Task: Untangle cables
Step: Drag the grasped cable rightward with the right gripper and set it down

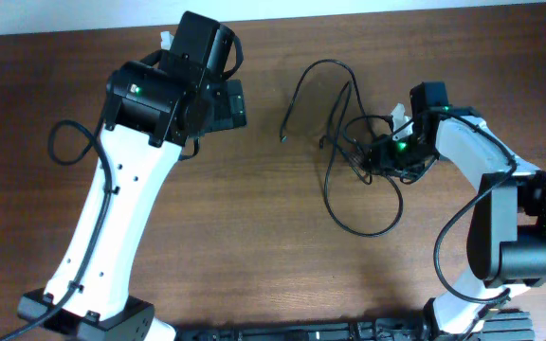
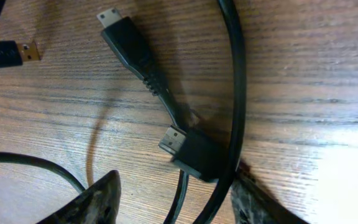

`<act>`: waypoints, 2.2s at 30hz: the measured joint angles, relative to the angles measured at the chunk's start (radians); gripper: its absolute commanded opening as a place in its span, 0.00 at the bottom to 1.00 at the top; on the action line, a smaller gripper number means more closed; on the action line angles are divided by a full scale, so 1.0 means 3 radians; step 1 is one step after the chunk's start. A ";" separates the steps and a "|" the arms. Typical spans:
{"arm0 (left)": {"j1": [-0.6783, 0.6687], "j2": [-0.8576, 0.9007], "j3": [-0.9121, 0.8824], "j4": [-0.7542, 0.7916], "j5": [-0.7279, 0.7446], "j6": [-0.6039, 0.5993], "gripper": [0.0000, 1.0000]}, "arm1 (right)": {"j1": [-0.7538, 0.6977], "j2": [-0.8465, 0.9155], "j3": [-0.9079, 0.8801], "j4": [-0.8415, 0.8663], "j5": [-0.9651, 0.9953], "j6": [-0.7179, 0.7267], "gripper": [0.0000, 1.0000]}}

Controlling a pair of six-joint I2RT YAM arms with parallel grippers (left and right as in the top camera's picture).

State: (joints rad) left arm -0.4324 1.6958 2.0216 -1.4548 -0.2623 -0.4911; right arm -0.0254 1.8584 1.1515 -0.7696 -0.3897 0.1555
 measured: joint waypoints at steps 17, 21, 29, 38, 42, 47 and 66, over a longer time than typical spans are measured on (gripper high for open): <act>0.0000 0.0000 0.0000 0.0000 0.0000 -0.0001 0.99 | 0.0001 0.0003 -0.0244 0.0114 -0.0145 0.0018 0.07; 0.0000 0.0000 0.0000 0.0000 0.0000 0.0000 0.99 | 0.0001 0.0006 -0.0252 0.0203 -0.0235 0.0055 0.04; 0.0000 0.0000 0.0000 0.0001 0.0000 0.0000 0.99 | 0.0001 -0.0006 -0.0015 0.0109 -0.0277 0.0060 0.04; 0.0000 0.0000 0.0000 0.0000 0.0000 0.0000 0.99 | 0.0001 -0.0431 0.0791 -0.0270 -0.0094 -0.0022 0.04; 0.0000 0.0000 0.0000 0.0000 0.0000 0.0000 0.99 | 0.0001 -0.0572 0.1219 -0.0451 0.0299 -0.0094 0.04; 0.0000 0.0000 0.0000 0.0001 0.0000 0.0000 0.99 | 0.0001 -0.0738 0.1859 -0.0478 0.0717 -0.0117 0.04; 0.0000 0.0000 0.0000 0.0000 -0.0001 -0.0001 0.99 | -0.0029 -0.0917 0.3618 -0.0483 0.1331 -0.0069 0.04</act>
State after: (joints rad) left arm -0.4324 1.6958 2.0216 -1.4548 -0.2626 -0.4915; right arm -0.0341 1.5833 2.2368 -0.9146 0.0097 0.1349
